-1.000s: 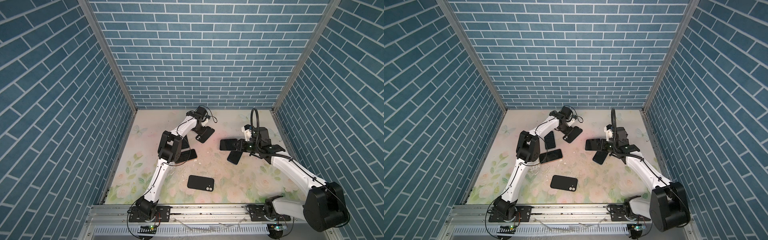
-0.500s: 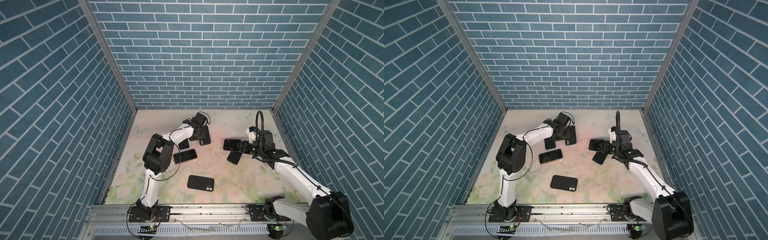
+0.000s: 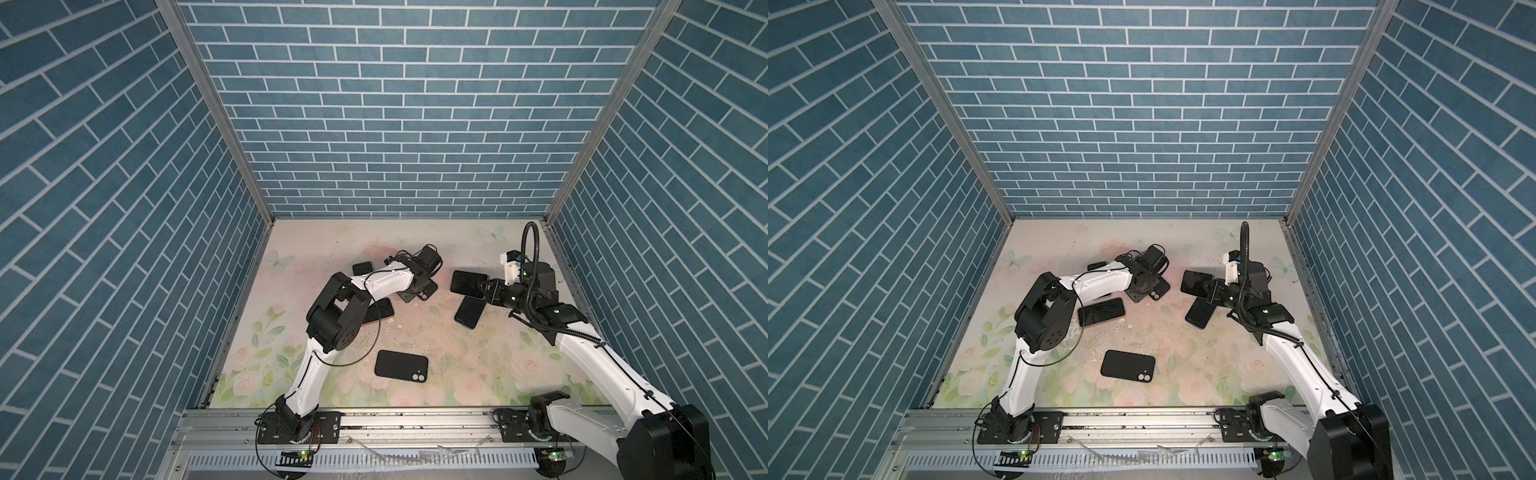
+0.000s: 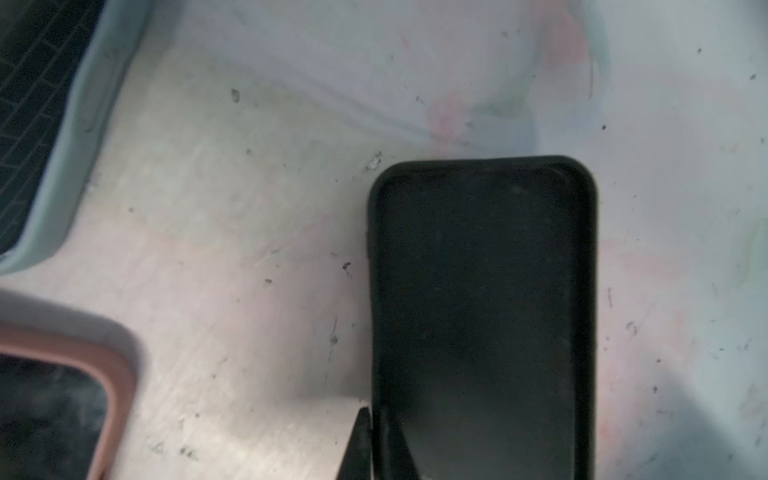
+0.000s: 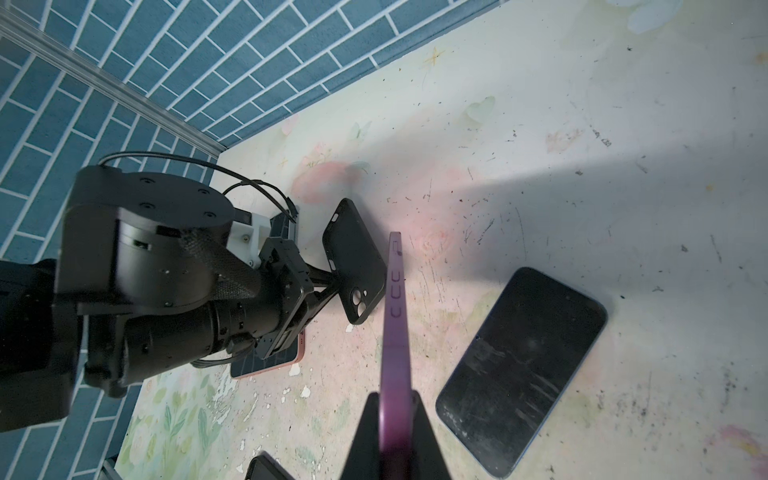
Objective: Put the phone into the phone case
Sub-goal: 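Grasp the black phone case with the left gripper and lift it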
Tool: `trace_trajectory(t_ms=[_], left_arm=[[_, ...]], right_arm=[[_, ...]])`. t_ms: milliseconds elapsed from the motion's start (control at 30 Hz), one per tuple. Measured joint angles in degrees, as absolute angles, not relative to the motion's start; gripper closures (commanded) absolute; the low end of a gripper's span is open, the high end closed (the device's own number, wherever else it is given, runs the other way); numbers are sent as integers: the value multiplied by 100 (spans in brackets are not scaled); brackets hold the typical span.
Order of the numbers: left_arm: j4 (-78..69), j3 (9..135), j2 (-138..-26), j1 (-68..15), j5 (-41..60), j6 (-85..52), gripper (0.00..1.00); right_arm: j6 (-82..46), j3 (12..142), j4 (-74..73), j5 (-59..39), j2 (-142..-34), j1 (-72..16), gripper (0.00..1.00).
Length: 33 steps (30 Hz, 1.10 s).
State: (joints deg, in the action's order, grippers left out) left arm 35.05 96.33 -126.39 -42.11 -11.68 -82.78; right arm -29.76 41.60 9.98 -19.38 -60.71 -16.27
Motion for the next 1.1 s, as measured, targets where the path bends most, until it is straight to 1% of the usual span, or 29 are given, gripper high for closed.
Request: trace_trajectory(t_ms=[67,100,200,333,433,567,667,800,933,1100], left_arm=[[3494,9638,-12652,-4195,-1149,-8187,35],[3500,9668,-12652,-4187,-1149,-8060,30],[3553,9876,-12652,-4125,-1039,-7234,26],[3476,10040,-12519,-3885,-572,-5347,27],[3688,10263,-12422,-3507,-60,-3715,30],[4340,11225,-12667,-2917,537,-1717,33],[4587,11760,-12949,-2606,827,-727,33],[4847,12097,-13498,-2523,1155,32,34],[4969,12348,-14099,-2585,1334,333,34],[4901,12422,-14182,-2622,1382,408,37]], right_arm=[[-2976,4160,998,-1922,-6071,-1616,100],[-2976,4160,996,-1916,-6071,-1610,100],[-2976,4160,998,-1900,-6071,-1597,100],[-2976,4160,998,-1885,-6080,-1584,100],[-2976,4160,1000,-1883,-6097,-1568,100],[-2976,4160,998,-1911,-6101,-1562,100],[-2976,4160,993,-1981,-6106,-1557,100],[-2976,4160,1004,-2062,-6112,-1557,100],[-2976,4160,1033,-2080,-6112,-1557,100],[-2976,4160,1061,-2080,-6112,-1557,100]])
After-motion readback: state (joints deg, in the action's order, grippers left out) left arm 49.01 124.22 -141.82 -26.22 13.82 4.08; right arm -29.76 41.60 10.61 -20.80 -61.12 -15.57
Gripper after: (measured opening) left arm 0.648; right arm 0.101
